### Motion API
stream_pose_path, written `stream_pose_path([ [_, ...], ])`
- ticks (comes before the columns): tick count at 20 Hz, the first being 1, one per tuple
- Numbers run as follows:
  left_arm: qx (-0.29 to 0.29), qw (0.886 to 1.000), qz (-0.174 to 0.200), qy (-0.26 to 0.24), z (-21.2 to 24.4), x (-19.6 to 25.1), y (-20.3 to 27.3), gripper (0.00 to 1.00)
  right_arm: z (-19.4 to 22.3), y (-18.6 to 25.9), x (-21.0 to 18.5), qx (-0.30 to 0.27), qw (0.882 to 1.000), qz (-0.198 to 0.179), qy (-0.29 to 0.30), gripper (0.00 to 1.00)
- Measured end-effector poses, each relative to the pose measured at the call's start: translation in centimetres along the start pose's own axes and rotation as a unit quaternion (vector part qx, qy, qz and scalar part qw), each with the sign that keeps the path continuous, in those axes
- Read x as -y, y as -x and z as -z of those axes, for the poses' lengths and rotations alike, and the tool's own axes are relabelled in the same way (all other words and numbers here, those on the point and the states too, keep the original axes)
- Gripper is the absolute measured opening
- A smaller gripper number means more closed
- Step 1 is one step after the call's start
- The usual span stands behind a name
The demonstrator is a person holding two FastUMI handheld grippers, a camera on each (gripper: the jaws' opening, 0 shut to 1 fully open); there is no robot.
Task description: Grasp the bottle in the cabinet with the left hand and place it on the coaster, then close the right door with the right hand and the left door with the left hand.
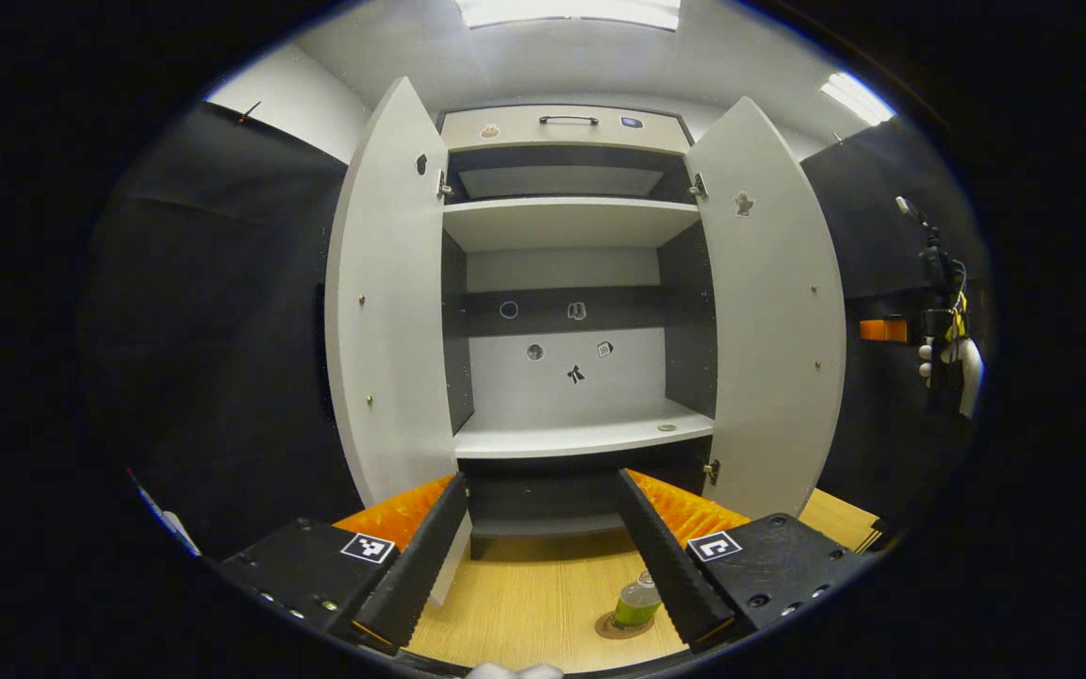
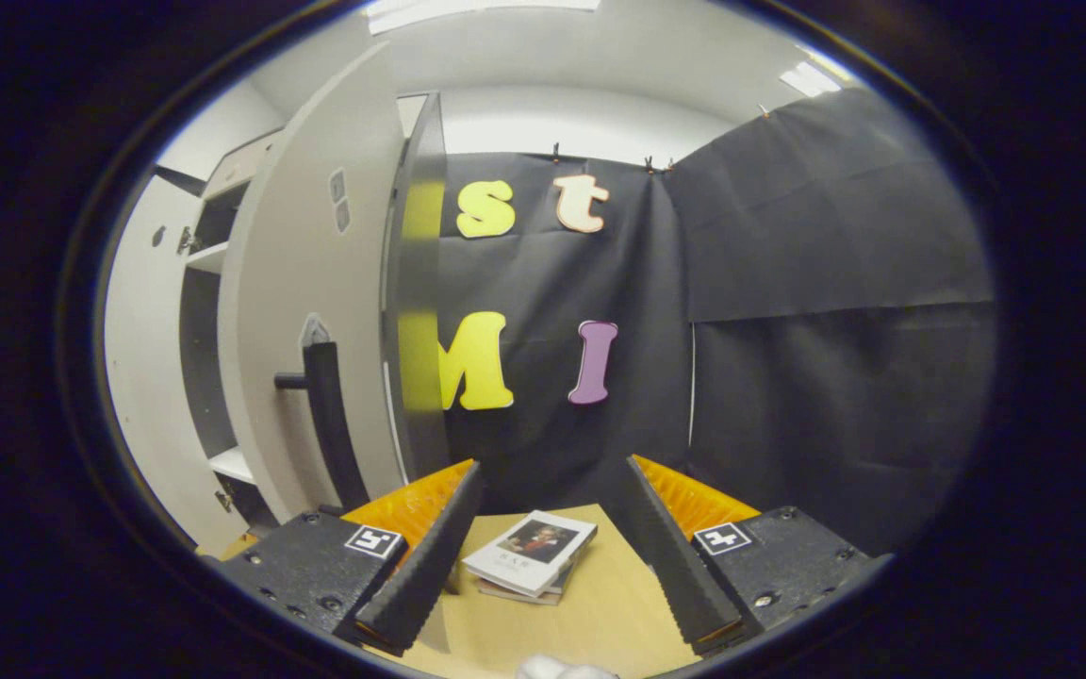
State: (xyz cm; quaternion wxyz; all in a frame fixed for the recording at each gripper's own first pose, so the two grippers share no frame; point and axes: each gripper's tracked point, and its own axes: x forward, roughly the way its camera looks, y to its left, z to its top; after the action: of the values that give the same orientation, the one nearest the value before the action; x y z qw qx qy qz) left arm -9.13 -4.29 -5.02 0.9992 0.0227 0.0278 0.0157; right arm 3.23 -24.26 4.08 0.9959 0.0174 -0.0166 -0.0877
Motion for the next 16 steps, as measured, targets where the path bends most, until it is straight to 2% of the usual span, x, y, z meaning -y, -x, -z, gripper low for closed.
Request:
stream_pose_path([
  [3, 0.003, 1.000, -0.016, 0.019, -0.4, 1.0, 0.0, 0.97, -0.2, -1.5, -2.0, -0.007, 0.999, -0.045, -0.008, 0.95],
  [4, 0.004, 0.999, -0.021, 0.027, -0.6, 1.2, -0.1, 0.97, -0.2, -1.7, -2.7, -0.009, 0.998, -0.059, -0.007, 0.98],
  [7, 0.006, 0.999, -0.032, 0.034, -0.8, 1.4, 0.0, 0.97, -0.3, -2.0, -4.9, -0.010, 0.995, -0.096, -0.003, 0.98],
  [10, 0.004, 0.999, -0.043, 0.033, -0.6, 0.9, 0.1, 0.97, -0.5, -2.0, -5.6, -0.011, 0.994, -0.107, 0.016, 0.96],
  [14, -0.001, 0.998, -0.053, 0.034, -0.1, -0.1, 0.0, 0.97, -0.4, -1.8, -6.4, -0.016, 0.994, -0.101, 0.029, 0.94],
  [16, -0.004, 0.998, -0.053, 0.036, 0.3, -0.7, -0.1, 0.97, -0.4, -1.5, -7.3, -0.017, 0.994, -0.102, 0.024, 0.96],
])
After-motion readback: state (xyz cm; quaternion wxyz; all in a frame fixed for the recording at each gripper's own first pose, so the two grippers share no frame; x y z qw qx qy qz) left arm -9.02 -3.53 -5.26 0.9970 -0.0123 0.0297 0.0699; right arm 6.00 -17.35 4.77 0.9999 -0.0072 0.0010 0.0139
